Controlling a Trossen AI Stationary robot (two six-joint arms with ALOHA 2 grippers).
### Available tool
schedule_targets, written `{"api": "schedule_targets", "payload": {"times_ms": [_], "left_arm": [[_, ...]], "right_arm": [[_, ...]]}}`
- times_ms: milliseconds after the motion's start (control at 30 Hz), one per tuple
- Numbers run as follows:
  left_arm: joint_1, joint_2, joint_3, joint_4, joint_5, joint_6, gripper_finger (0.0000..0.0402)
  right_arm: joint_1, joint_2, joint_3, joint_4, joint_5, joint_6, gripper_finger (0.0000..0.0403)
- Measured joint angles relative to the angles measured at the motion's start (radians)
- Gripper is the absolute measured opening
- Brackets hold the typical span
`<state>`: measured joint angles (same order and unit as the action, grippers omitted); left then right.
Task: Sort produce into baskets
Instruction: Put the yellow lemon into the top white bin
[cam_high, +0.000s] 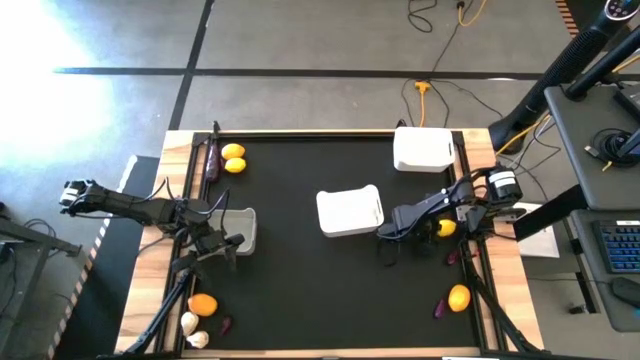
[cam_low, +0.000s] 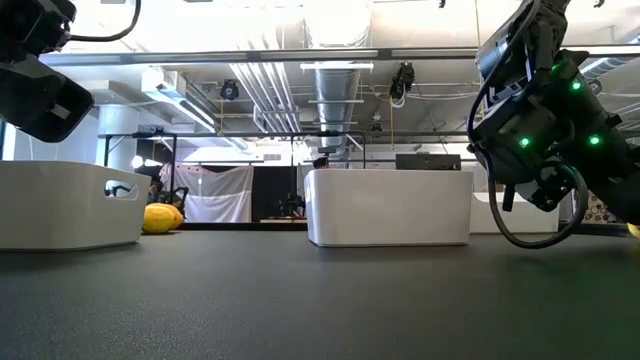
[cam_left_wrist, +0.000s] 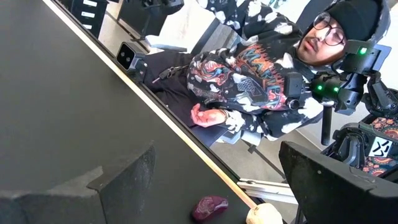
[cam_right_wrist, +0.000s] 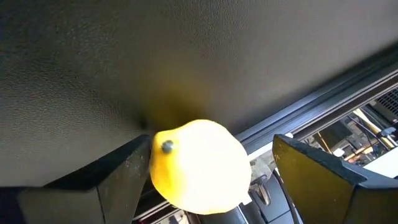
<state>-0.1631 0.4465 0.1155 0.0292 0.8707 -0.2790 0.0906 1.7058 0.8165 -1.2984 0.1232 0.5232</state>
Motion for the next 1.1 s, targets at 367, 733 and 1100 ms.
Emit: {"api": "schedule_targets", "payload": {"times_ms": [367, 733, 1100], "left_arm": [[0.0, 0.0, 0.0, 0.0, 0.0, 0.0, 0.0327], [0.0, 0.0, 0.0, 0.0, 0.0, 0.0, 0.0327], [0.0, 0.0, 0.0, 0.0, 0.0, 0.0, 0.0327]], "right_arm": [[0.0, 0.0, 0.0, -0.001, -0.027, 0.117, 0.0326], [0.0, 0.0, 0.034, -0.001, -0.029, 0.185, 0.0292], [0.0, 0.0, 0.296, -0.007, -0.026, 0.163, 0.0127]]}}
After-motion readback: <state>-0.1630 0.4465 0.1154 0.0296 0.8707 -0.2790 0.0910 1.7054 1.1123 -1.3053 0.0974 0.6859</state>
